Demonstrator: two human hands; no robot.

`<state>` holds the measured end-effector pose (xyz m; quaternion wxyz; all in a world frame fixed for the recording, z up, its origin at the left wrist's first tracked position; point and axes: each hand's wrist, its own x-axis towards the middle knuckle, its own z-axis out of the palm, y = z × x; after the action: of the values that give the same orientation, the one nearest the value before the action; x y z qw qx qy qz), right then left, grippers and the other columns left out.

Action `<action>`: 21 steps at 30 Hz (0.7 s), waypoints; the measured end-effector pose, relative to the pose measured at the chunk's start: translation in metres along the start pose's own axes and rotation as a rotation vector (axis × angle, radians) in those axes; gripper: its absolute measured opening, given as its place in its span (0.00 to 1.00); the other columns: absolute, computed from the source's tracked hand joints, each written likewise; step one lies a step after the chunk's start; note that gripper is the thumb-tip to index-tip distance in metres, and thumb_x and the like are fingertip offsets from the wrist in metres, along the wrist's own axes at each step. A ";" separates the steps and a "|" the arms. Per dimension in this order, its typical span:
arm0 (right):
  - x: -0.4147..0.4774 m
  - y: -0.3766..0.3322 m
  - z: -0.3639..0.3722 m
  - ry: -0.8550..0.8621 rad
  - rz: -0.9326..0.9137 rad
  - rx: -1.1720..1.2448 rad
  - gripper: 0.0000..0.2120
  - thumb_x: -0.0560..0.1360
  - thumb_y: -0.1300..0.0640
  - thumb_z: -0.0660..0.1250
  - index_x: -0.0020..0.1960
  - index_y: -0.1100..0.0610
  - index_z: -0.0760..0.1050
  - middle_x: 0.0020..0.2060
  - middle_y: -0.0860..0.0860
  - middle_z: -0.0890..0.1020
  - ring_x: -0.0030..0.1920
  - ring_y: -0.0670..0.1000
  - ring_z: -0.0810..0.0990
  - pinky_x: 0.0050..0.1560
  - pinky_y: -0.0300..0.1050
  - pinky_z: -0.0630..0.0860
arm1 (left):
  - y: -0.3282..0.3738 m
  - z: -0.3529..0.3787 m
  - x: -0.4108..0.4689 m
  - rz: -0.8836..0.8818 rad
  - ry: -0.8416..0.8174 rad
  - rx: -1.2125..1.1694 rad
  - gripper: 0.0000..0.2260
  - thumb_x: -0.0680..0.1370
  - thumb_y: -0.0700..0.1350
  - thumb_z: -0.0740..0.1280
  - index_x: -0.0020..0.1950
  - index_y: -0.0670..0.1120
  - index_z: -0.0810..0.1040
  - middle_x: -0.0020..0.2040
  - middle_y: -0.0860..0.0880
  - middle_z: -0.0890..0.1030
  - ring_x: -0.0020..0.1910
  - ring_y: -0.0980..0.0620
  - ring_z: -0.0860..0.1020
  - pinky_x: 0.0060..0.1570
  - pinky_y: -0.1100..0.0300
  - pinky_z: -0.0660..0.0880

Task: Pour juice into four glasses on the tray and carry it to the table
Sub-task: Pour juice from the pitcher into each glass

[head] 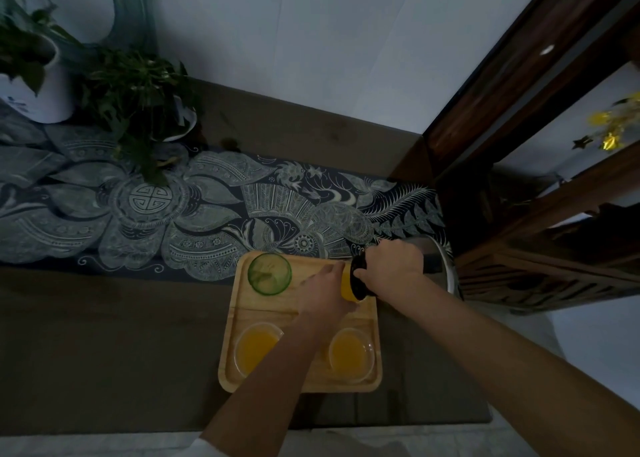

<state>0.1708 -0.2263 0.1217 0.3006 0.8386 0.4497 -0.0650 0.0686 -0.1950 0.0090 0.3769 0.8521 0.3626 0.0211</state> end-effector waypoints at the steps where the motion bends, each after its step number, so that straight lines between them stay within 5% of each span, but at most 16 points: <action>1: 0.000 -0.001 0.000 0.005 -0.001 -0.007 0.20 0.79 0.37 0.62 0.56 0.52 0.78 0.38 0.51 0.70 0.50 0.54 0.79 0.40 0.49 0.69 | 0.000 0.000 0.000 0.002 0.001 0.000 0.36 0.65 0.55 0.80 0.70 0.53 0.70 0.65 0.50 0.78 0.59 0.44 0.80 0.55 0.46 0.78; 9: 0.003 -0.006 -0.001 -0.028 -0.004 -0.031 0.20 0.79 0.37 0.62 0.57 0.52 0.78 0.36 0.51 0.67 0.50 0.54 0.79 0.40 0.49 0.69 | -0.001 -0.001 0.000 0.004 0.001 -0.001 0.35 0.65 0.55 0.80 0.69 0.54 0.70 0.63 0.51 0.79 0.58 0.45 0.80 0.54 0.47 0.78; 17: 0.006 -0.009 -0.003 -0.028 -0.028 -0.080 0.18 0.80 0.39 0.62 0.58 0.52 0.78 0.50 0.52 0.79 0.53 0.55 0.79 0.41 0.49 0.70 | -0.002 0.001 -0.001 -0.005 -0.003 -0.039 0.38 0.66 0.56 0.79 0.72 0.54 0.68 0.66 0.51 0.78 0.61 0.45 0.79 0.58 0.45 0.77; 21: 0.005 -0.007 -0.005 -0.039 -0.019 -0.070 0.19 0.79 0.38 0.62 0.58 0.53 0.78 0.45 0.52 0.75 0.52 0.55 0.79 0.42 0.49 0.71 | -0.001 0.002 -0.002 -0.027 -0.003 -0.077 0.40 0.64 0.55 0.80 0.73 0.55 0.67 0.68 0.52 0.77 0.63 0.46 0.79 0.59 0.45 0.77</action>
<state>0.1675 -0.2173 0.1204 0.3379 0.8217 0.4537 -0.0684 0.0667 -0.1969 0.0079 0.4102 0.8320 0.3725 0.0286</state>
